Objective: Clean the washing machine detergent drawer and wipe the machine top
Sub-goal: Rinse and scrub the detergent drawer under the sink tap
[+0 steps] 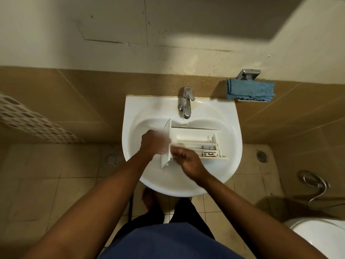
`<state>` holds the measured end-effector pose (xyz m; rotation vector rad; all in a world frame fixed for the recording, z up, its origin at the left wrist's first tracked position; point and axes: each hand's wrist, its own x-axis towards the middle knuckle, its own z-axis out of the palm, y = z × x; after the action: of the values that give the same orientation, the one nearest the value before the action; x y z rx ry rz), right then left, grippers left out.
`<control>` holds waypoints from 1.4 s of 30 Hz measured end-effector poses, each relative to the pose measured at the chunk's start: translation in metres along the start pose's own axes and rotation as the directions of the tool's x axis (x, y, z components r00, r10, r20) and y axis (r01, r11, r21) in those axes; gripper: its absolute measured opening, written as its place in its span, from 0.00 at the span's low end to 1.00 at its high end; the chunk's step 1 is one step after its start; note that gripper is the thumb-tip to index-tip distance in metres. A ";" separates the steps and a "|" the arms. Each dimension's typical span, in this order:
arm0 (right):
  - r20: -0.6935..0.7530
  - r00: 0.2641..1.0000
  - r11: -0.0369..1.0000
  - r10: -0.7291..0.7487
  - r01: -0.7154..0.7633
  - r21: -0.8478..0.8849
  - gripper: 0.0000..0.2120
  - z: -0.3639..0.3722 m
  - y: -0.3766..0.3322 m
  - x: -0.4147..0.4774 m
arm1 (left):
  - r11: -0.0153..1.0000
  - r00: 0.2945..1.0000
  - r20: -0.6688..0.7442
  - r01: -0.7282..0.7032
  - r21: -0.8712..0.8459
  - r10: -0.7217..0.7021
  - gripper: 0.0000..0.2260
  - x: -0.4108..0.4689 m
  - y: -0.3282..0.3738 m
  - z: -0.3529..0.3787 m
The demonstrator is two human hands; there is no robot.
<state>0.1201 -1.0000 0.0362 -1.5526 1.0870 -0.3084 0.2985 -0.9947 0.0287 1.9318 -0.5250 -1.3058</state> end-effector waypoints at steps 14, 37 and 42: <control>0.245 0.950 0.614 -0.192 0.311 -0.726 0.32 0.002 0.025 0.001 | 1.000 1.000 0.012 -0.005 0.015 0.005 0.08 0.001 0.002 -0.001; 0.075 0.841 0.448 -0.537 0.359 -0.819 0.09 0.010 0.045 0.024 | 1.000 1.000 0.012 0.025 0.005 -0.025 0.15 0.003 0.001 0.000; -0.110 0.913 0.769 -0.394 0.261 -0.584 0.07 -0.020 0.023 0.041 | 0.999 1.000 0.006 0.027 0.017 -0.027 0.14 0.002 0.002 0.000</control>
<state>0.1167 -1.0422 0.0072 -2.2993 1.1350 -0.4418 0.2995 -0.9975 0.0289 1.9559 -0.5162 -1.3287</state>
